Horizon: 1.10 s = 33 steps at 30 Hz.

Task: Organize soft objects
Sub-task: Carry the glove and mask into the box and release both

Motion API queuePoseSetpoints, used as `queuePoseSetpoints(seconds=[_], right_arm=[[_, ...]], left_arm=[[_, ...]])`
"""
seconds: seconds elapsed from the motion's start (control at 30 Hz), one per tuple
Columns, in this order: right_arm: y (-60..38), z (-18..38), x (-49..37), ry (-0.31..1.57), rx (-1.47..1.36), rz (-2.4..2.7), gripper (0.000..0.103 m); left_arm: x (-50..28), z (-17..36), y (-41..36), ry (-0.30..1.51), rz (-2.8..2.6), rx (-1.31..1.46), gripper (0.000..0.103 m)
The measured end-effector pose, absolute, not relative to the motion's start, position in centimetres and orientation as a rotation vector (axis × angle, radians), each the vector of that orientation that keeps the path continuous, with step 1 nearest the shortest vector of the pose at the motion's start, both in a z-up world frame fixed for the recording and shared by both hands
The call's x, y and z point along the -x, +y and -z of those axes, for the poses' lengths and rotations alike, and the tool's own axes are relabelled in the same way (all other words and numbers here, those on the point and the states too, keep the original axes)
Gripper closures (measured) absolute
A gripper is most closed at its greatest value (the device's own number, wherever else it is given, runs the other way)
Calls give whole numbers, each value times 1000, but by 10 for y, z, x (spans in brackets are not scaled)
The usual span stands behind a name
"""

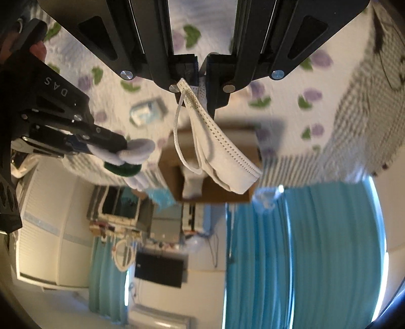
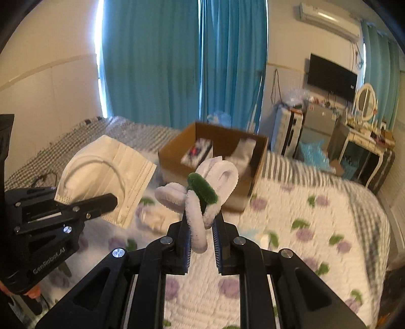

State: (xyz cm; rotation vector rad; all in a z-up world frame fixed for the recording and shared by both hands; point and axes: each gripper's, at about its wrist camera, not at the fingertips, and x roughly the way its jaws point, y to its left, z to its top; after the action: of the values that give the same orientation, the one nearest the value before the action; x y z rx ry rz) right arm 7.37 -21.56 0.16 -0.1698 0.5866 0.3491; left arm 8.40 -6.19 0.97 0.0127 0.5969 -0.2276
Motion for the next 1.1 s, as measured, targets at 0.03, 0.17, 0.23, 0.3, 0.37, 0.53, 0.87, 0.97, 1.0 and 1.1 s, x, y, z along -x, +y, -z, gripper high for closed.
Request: queuePoseSetpoints(seconds=[0.03, 0.17, 0.23, 0.3, 0.37, 0.53, 0.87, 0.97, 1.0, 1.1], right_arm=[[-215, -10, -77, 574, 172, -348, 89], [-213, -40, -97, 525, 180, -338, 89], [-213, -52, -108, 507, 181, -335, 89], [-211, -63, -121, 492, 180, -331, 89], [-210, -72, -139, 480, 174, -326, 89], [-207, -79, -185, 485, 184, -312, 89], [-202, -40, -287, 555, 208, -312, 89], [-201, -16, -311, 593, 200, -332, 88], [-202, -9, -318, 602, 196, -336, 88], [-208, 8, -334, 614, 181, -337, 86]], left_arm=[[-90, -18, -61, 580, 228, -15, 101], [-114, -40, -59, 537, 229, -33, 101], [-127, -48, -60, 526, 216, -55, 101], [-142, -53, -62, 511, 216, -69, 101], [-157, -56, -64, 506, 221, -78, 101], [-201, -52, -72, 521, 236, -81, 101], [-281, 0, -97, 593, 233, -124, 100], [-295, 19, -103, 596, 233, -125, 96], [-296, 22, -105, 599, 235, -125, 94], [-304, 34, -108, 626, 227, -140, 93]])
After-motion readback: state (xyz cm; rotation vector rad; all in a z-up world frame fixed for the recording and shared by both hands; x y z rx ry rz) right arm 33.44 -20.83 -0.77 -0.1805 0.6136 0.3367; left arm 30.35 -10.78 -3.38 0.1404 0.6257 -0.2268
